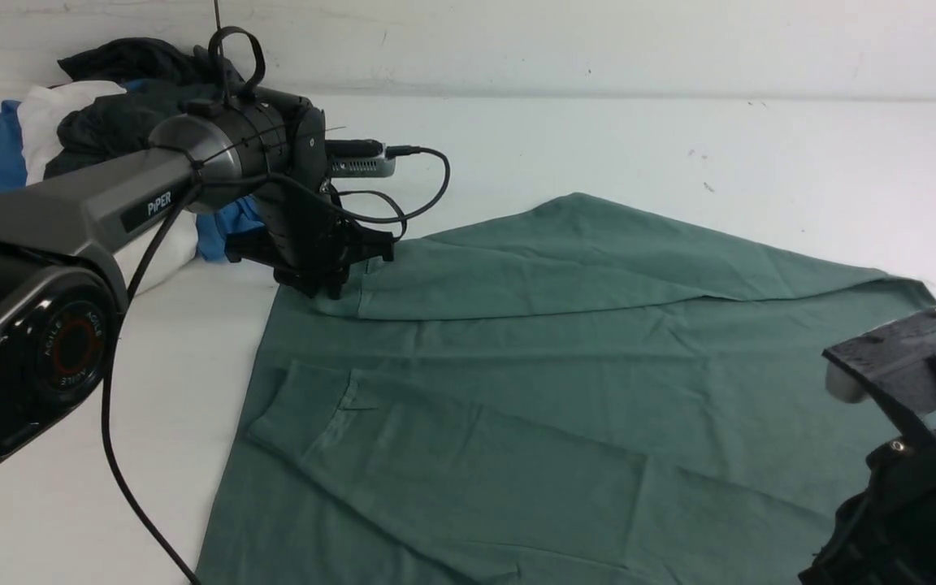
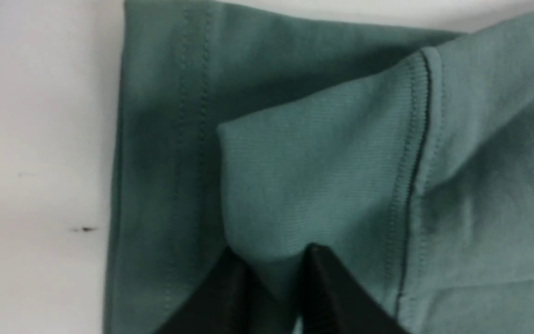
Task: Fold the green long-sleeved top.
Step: Use the left arm to clamp the cuff farthest from it, then use the left arm to drag and drop the cuff onto the cuff closest to the left arm
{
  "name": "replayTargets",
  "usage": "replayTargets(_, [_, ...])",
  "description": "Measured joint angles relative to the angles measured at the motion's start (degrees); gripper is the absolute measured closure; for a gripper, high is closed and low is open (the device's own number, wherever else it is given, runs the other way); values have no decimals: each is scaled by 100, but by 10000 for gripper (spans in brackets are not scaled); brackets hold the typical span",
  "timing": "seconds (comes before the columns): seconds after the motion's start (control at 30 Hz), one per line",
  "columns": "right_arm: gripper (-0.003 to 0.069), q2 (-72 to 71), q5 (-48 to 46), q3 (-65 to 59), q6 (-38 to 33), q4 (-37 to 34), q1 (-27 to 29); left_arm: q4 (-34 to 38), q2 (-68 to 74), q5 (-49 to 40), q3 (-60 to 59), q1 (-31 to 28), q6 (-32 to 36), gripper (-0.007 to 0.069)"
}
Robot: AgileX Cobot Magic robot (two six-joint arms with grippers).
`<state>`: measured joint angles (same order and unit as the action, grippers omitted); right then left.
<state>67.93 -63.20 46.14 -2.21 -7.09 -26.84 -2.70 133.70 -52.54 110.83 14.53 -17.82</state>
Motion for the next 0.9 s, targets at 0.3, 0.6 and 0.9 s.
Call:
replayTargets(0.3, [669,0,57,0,0,5,0,86,-523,-516,0,0,266,597])
replayTargets(0.6, [669,5,185,489,105,513,175,537,-1578,-1676,0,0,657,597])
replayTargets(0.9, [669,45,72,892,-47,760,1492,558,-2831,-1790,-1279,253,645,597])
